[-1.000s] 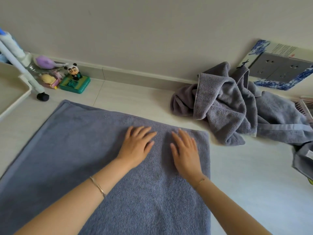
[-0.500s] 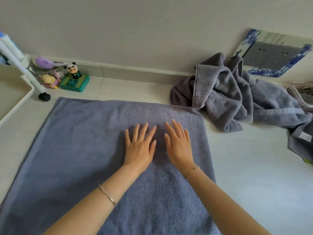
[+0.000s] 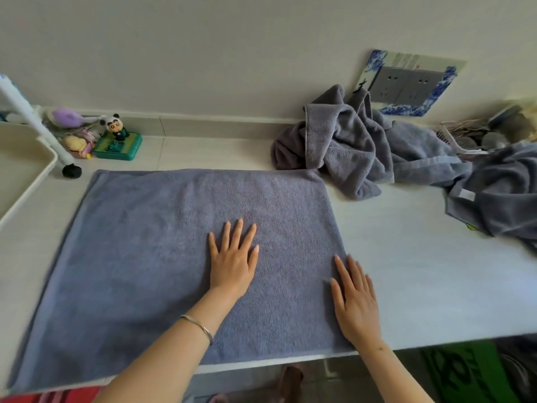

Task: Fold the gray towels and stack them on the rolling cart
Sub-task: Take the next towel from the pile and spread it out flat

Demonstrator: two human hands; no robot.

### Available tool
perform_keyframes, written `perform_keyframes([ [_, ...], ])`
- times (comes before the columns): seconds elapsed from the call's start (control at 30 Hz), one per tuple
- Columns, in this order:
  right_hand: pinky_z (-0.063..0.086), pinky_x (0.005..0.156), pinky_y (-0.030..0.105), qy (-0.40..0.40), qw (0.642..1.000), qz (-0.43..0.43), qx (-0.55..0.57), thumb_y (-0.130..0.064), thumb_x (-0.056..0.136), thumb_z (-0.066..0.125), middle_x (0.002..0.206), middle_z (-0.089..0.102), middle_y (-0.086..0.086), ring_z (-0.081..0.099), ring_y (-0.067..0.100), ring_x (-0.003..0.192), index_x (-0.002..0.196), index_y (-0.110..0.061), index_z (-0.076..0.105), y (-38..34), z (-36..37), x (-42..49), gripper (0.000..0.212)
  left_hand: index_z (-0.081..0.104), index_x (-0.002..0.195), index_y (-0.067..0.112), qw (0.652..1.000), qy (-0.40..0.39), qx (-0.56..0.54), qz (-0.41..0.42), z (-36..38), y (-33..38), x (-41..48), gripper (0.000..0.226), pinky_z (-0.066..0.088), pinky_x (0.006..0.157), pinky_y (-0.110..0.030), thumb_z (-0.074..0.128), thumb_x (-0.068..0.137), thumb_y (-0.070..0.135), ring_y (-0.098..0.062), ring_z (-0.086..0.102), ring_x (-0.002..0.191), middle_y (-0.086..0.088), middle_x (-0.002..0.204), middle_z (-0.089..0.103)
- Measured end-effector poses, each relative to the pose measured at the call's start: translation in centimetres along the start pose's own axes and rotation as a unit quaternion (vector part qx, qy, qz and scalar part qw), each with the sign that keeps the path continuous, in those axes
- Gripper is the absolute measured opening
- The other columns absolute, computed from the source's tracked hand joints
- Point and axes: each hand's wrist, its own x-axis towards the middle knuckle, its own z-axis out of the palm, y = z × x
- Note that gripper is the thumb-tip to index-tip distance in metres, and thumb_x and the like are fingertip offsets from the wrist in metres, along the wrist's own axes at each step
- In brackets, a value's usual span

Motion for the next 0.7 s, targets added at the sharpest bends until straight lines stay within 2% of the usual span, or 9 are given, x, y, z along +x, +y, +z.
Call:
perform_keyframes([
  [0.07,0.001,0.120,0.035,0.023,0.999,0.022,0.001,-0.056,0.094,0.008,0.158,0.007,-0.009,0.005,0.015,0.147,0.149,-0.040,0.008,0.3,-0.5,-0.8,0.057,0.014,0.150,0.030,1.000,-0.003,-0.008,0.022,-0.1,-0.1,-1.4,0.074,-0.007,0.113,-0.053,-0.013,0.087,0.058,-0.027,0.004,0.147,-0.001,0.159,0.011],
  [0.13,0.001,0.120,0.036,0.058,0.998,0.015,-0.007,-0.051,0.095,0.013,0.158,0.010,-0.005,0.007,0.017,0.147,0.150,-0.031,0.019,-1.2,-0.7,-0.7,0.059,0.018,0.150,0.029,0.999,0.001,-0.022,0.039,-0.2,0.0,-3.3,0.080,-0.006,0.113,-0.051,-0.019,0.086,0.061,-0.028,0.009,0.146,-0.001,0.158,0.014],
  [0.2,0.002,0.118,0.035,0.069,0.998,-0.016,0.002,-0.047,0.097,0.020,0.157,0.020,-0.001,0.014,0.018,0.146,0.148,-0.026,0.030,-4.5,-0.3,-0.7,0.056,0.032,0.146,0.027,0.998,-0.005,-0.005,0.055,-0.1,0.2,-5.7,0.071,0.006,0.115,-0.055,-0.006,0.094,0.056,-0.031,0.027,0.141,-0.003,0.153,0.030],
  [0.27,0.005,0.117,0.035,0.051,0.997,-0.057,0.011,-0.048,0.099,0.019,0.154,0.030,0.001,0.022,0.020,0.144,0.145,-0.025,0.037,-7.8,1.1,-1.0,0.055,0.039,0.142,0.027,0.998,-0.017,0.003,0.069,0.3,0.3,-7.7,0.060,0.015,0.109,-0.056,0.006,0.098,0.052,-0.032,0.039,0.135,-0.004,0.148,0.041],
  [0.33,0.006,0.117,0.035,0.017,0.996,-0.083,0.002,-0.049,0.099,0.017,0.153,0.031,-0.001,0.025,0.020,0.143,0.145,-0.027,0.037,-9.5,2.6,-1.5,0.055,0.039,0.141,0.028,0.997,-0.023,0.007,0.067,0.4,0.1,-8.8,0.054,0.017,0.106,-0.056,0.016,0.098,0.050,-0.031,0.040,0.135,-0.003,0.147,0.042],
  [0.43,0.008,0.116,0.035,0.010,0.997,-0.079,-0.013,-0.049,0.097,0.025,0.153,0.031,-0.003,0.025,0.019,0.143,0.145,-0.030,0.035,-9.3,3.0,-1.9,0.053,0.043,0.140,0.029,0.999,-0.004,0.002,0.047,0.2,-1.0,-9.2,0.053,0.015,0.107,-0.058,0.029,0.093,0.048,-0.030,0.039,0.135,-0.002,0.147,0.042],
  [0.53,0.004,0.117,0.032,0.006,0.996,-0.078,-0.033,-0.052,0.096,0.022,0.154,0.028,-0.005,0.022,0.018,0.144,0.147,-0.033,0.030,-8.0,2.6,-2.1,0.055,0.037,0.144,0.030,1.000,-0.009,-0.002,-0.004,-0.1,-3.1,-9.7,0.058,0.010,0.110,-0.062,0.023,0.092,0.051,-0.032,0.029,0.140,-0.001,0.151,0.035],
  [0.63,-0.001,0.117,0.030,0.007,0.996,-0.074,-0.039,-0.056,0.094,0.015,0.156,0.023,-0.008,0.017,0.016,0.145,0.147,-0.035,0.026,-7.0,2.3,-2.7,0.058,0.019,0.149,0.034,0.997,-0.011,-0.003,-0.077,-0.8,-5.8,-9.9,0.069,-0.006,0.110,-0.062,0.003,0.086,0.059,-0.032,0.007,0.146,0.003,0.158,0.015],
  [0.7,-0.002,0.118,0.030,0.009,0.996,-0.076,-0.035,-0.056,0.094,0.014,0.155,0.023,-0.008,0.015,0.015,0.145,0.147,-0.034,0.027,-6.3,2.2,-3.2,0.059,0.016,0.149,0.035,0.996,-0.008,0.002,-0.084,-1.5,-6.7,-10.2,0.074,-0.006,0.110,-0.062,-0.004,0.082,0.060,-0.032,0.004,0.146,0.004,0.159,0.012],
])
